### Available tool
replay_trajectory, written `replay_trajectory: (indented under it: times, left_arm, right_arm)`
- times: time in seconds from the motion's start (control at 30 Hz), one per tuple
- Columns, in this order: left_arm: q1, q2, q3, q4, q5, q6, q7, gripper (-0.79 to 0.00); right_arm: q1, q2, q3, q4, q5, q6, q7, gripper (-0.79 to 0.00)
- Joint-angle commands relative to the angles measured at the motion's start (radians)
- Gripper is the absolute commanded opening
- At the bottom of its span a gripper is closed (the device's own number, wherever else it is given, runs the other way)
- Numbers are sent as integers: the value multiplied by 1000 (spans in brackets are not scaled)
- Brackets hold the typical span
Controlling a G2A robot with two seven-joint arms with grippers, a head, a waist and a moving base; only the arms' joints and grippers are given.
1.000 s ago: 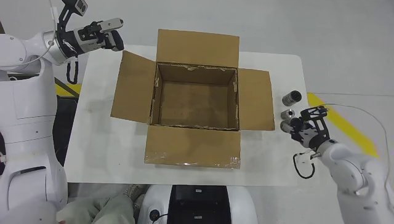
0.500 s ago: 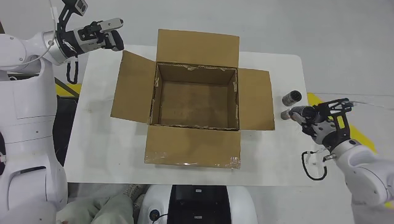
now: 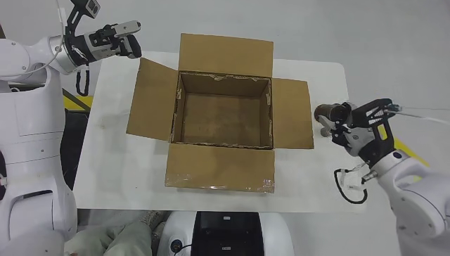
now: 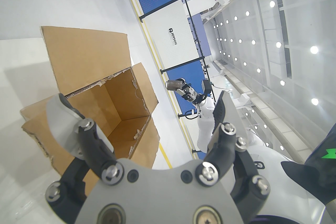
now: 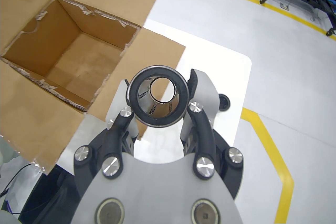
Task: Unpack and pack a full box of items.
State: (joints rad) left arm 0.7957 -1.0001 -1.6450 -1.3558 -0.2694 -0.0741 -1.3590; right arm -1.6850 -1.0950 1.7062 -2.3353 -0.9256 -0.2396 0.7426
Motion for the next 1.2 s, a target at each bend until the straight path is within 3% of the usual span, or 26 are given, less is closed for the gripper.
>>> replay_trajectory:
  times: [0.0, 0.4, 1.17]
  left_arm:
    - [0, 0, 0, 0, 0, 0, 0, 0]
    - [0, 0, 0, 0, 0, 0, 0, 0]
    - [0, 0, 0, 0, 0, 0, 0, 0]
  right_arm:
    - [37, 0, -40, -2, -16, 3, 4, -785]
    - [207, -6, -280, 44, -112, 27, 46, -785]
    - [210, -7, -293, 54, -114, 20, 27, -785]
